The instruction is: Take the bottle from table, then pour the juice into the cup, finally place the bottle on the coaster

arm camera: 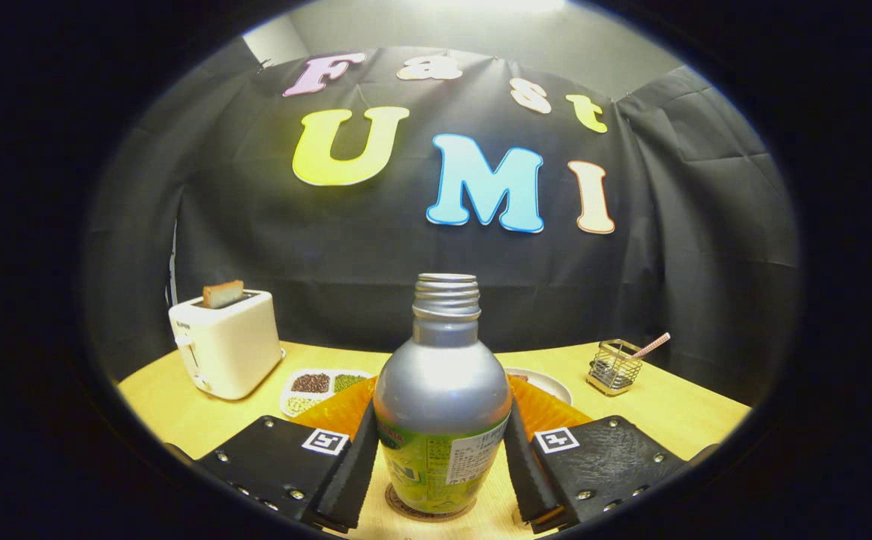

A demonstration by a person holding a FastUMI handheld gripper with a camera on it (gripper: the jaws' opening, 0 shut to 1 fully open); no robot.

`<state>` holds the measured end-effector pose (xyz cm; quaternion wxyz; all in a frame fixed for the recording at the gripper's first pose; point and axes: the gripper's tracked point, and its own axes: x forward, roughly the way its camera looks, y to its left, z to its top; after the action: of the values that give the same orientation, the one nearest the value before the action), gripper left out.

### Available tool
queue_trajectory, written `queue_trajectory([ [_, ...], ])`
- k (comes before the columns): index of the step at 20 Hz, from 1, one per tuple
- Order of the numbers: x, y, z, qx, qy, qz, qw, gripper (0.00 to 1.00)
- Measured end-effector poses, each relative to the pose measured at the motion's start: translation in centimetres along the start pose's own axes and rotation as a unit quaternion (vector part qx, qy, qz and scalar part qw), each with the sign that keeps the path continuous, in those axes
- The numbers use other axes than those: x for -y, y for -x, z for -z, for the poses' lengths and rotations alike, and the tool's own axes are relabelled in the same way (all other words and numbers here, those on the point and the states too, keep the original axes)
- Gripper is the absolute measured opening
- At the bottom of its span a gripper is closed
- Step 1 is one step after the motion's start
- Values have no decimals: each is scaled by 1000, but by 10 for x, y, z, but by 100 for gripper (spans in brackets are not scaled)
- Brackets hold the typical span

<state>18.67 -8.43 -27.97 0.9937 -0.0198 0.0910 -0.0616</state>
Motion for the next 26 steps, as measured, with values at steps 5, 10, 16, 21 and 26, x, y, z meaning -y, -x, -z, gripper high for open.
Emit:
queue_trajectory([
  [5, -6, -18, 30, -20, 17, -11, 1000, 76],
  [10, -9, -22, 49, -16, 3, -28, 999, 76],
  [16, -7, -18, 50, 3, 14, -25, 1000, 77],
  [21, -10, -4, 23, 30, 37, -39, 998, 100],
  [26, -4, 53, -51, 71, 35, -41, 996, 99],
])
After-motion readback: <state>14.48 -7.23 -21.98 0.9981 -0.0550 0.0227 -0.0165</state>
